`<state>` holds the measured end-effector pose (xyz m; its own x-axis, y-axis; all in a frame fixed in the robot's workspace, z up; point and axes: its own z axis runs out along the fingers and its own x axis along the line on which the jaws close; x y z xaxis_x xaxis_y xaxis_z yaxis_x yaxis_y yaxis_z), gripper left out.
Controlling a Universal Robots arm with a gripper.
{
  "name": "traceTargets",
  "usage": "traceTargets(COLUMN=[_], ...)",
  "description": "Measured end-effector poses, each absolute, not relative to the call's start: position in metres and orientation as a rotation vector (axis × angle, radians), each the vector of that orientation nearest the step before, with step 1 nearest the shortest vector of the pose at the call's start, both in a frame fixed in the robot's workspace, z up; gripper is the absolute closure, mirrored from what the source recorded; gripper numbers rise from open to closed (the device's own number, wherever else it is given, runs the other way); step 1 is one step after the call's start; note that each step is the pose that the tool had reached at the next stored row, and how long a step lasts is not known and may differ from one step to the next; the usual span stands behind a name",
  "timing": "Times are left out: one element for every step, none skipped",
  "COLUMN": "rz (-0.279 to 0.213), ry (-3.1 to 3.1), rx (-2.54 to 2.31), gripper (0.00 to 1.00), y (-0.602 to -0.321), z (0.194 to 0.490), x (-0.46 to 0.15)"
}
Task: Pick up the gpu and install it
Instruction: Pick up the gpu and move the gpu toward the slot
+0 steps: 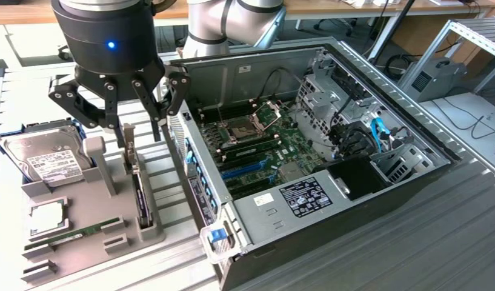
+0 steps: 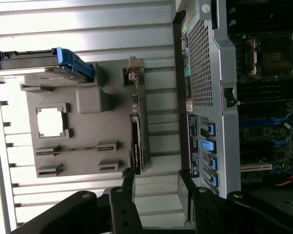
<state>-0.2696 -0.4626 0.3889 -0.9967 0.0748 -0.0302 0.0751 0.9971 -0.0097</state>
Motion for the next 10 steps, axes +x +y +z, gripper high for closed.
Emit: traceTargets(rz=[-0.017,-0.017,-0.017,-0.017,-0.018,-0.018,-0.018,-0.018,-0.019,-0.019], ry=[3.11,3.11,3.11,3.11,3.11,3.11,3.11,3.11,3.109,3.11], rx=[0.117,0.117,0.117,0.117,0.117,0.116,0.116,0.116,0.117,0.117], gripper=[0.52,0.52,0.52,0.52,0.52,0.52,0.52,0.52,0.52,0.52], y=[-0.4626,-0.4626,-0.4626,-0.4626,-0.4626,-0.4626,-0.4626,-0.4626,-0.4626,-0.4626], z=[0.3884,0.388,0.3878,0.3875,0.3873,0.387,0.3867,0.3865,0.3863,0.386], x=[-0.2696,-0.2696,-0.2695,-0.2695,-0.2695,-0.2695,-0.2696,-0.2696,-0.2696,-0.2696])
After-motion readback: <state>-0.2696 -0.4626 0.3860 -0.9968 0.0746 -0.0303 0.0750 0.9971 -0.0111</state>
